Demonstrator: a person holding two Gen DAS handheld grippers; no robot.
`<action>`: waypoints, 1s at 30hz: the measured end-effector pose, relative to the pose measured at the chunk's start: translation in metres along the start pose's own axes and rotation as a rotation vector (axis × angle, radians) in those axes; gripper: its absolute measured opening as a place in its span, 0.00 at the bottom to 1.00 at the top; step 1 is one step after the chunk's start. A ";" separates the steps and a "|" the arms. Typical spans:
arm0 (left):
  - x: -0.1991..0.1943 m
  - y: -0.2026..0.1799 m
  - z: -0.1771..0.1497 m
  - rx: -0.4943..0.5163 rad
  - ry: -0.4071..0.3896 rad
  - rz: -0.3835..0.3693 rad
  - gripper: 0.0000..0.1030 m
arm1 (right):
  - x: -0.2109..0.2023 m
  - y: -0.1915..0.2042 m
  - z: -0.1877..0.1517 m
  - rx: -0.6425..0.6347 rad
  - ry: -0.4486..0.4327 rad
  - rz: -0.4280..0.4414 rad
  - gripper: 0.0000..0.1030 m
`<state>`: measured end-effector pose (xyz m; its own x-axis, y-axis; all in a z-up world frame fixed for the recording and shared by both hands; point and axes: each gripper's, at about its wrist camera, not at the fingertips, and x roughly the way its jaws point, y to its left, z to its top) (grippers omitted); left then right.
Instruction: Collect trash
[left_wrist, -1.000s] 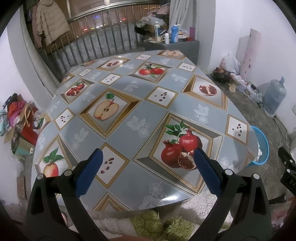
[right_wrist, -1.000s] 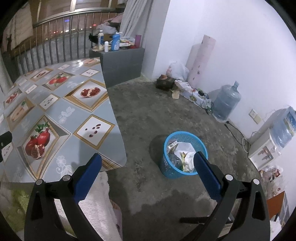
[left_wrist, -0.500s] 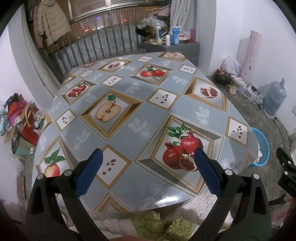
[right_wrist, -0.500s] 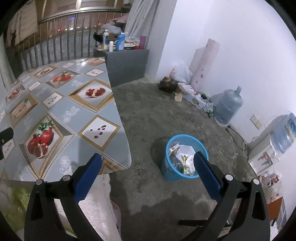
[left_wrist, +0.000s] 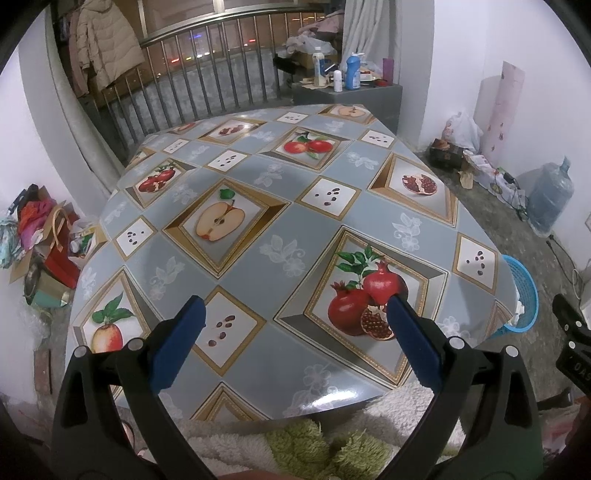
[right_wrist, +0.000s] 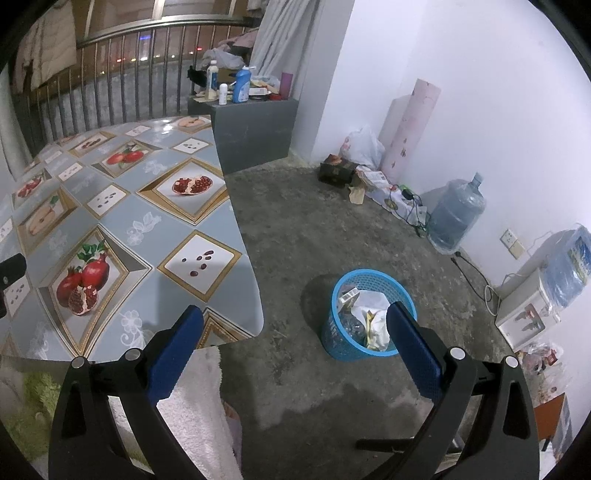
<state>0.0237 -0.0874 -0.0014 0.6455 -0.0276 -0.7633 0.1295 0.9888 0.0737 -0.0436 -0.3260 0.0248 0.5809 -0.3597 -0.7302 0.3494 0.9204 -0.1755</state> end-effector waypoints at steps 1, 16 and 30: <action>0.000 0.000 0.000 0.000 -0.001 0.000 0.91 | 0.000 0.000 0.000 0.000 -0.001 0.001 0.94; -0.001 0.001 -0.001 -0.004 -0.003 0.004 0.92 | -0.001 -0.001 0.001 0.000 -0.004 0.002 0.93; -0.001 0.001 -0.001 -0.004 -0.003 0.003 0.92 | -0.001 0.000 0.001 0.001 -0.004 0.002 0.94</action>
<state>0.0224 -0.0861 -0.0009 0.6480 -0.0247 -0.7613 0.1246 0.9895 0.0739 -0.0441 -0.3260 0.0264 0.5843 -0.3589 -0.7279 0.3494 0.9208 -0.1735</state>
